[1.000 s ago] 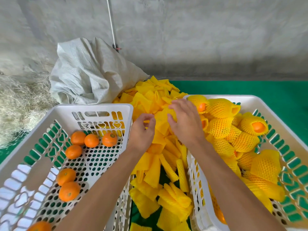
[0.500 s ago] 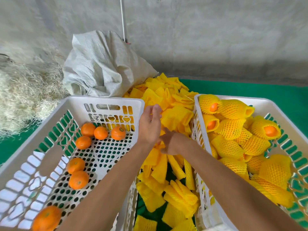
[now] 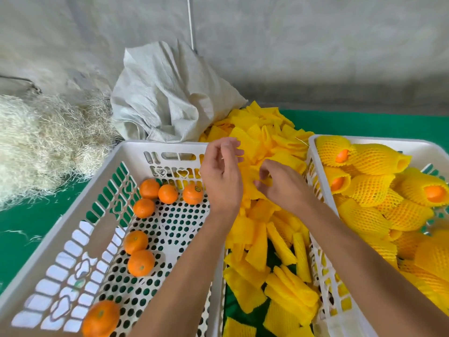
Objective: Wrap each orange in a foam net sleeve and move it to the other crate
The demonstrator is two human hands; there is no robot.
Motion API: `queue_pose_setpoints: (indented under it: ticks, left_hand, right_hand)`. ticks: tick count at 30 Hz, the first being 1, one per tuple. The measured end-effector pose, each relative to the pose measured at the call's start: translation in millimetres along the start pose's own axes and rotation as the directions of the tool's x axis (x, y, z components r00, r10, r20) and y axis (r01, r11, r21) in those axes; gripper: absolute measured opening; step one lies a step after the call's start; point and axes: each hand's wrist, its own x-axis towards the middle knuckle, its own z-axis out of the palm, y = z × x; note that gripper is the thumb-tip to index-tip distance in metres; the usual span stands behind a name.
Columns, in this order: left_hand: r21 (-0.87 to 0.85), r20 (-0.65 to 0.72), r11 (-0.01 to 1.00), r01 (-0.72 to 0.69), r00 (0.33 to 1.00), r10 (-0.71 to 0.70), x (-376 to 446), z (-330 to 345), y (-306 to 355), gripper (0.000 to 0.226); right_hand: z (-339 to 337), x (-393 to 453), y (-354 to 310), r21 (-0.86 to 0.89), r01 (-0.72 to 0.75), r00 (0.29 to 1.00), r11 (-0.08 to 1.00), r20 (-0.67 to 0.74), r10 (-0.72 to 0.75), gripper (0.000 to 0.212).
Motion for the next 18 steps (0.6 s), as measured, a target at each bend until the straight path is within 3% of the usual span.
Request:
queue_pose_setpoints:
  ticks: [2,4,7,9,10,13,18]
  left_hand:
    - [0.109,-0.099,0.992,0.057,0.994,-0.047,14,-16,-15,0.021]
    - [0.329,-0.167,0.918,0.222,0.970,-0.175,22,-35,-44,0.019]
    - [0.711,-0.105,0.582,0.395,0.877,-0.468,25,-65,-93,0.023]
    - [0.914,-0.004,0.323,0.246,0.801,-0.598,24,-80,-115,0.030]
    - [0.961,0.046,0.242,0.132,0.790,-0.612,25,-86,-124,0.040]
    - [0.989,0.122,0.144,-0.043,0.794,-0.596,30,-97,-137,0.056]
    - [0.967,0.236,0.053,-0.248,0.805,-0.545,41,-111,-136,0.057]
  right_hand:
    - [2,0,2,0.050,-0.010,1.000,0.999,-0.009,0.010,0.023]
    - [5,0,3,0.085,-0.002,1.000,0.996,0.002,0.001,0.032]
    - [6,4,5,0.071,0.010,1.000,0.997,-0.006,-0.010,0.041]
    - [8,4,7,0.035,0.031,0.999,0.999,-0.028,-0.030,0.034]
    - [8,4,8,0.018,0.044,0.998,0.999,-0.044,-0.044,0.031]
    - [8,5,9,-0.020,0.038,0.992,0.999,-0.119,-0.040,0.022]
    - [7,6,10,-0.031,-0.039,0.985,0.999,-0.171,0.033,0.022]
